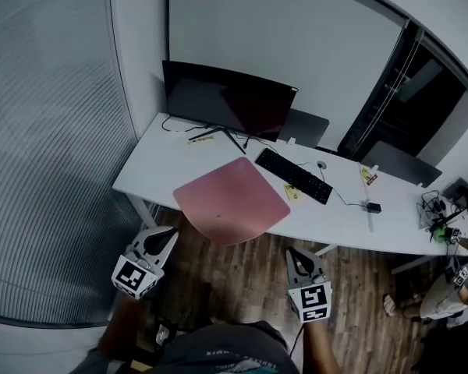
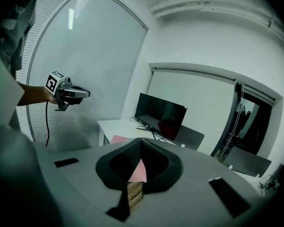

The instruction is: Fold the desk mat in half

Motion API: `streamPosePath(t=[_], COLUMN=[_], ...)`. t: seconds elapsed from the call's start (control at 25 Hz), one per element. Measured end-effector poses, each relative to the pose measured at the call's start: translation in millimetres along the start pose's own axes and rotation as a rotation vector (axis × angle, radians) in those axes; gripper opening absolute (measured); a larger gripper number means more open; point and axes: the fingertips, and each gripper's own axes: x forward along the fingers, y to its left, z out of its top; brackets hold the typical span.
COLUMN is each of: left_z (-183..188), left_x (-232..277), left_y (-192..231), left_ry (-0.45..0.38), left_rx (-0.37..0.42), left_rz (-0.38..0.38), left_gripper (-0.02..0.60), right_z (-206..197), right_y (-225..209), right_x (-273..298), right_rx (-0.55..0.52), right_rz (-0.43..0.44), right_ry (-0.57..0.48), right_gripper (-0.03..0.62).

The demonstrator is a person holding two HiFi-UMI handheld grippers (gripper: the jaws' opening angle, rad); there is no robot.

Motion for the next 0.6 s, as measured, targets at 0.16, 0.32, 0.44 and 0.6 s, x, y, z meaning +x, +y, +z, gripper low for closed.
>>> streamPosePath(t=[0.16, 0.32, 0.44, 0.6], left_z=[-25.8, -66.1, -102.8, -160.4], left_x=[3.3, 12.1, 20.1, 32.4], left_y=[10.7, 16.2, 18.5, 21.3], left_ry=[0.061, 0.196, 0.304, 0.42], left_rx=[0.028, 0.197, 0.301, 0.382], left_rz=[0.027, 0.044, 0.07, 0.112], left_gripper=[0.017, 0.017, 0.017, 0.02], right_z=[-15.5, -40.1, -76.0, -130.9], right_y=[3.8, 3.2, 6.2, 15.5], right_x=[24.8, 53.3, 80.1, 118.8], right_rx=[-0.054, -0.177, -0.27, -0.382], right_rz=[-0.014, -0.044, -0.05, -0.029], right_ry=[0.044, 0.097, 0.144, 0.216], right_gripper=[0.018, 0.018, 0.021, 0.123])
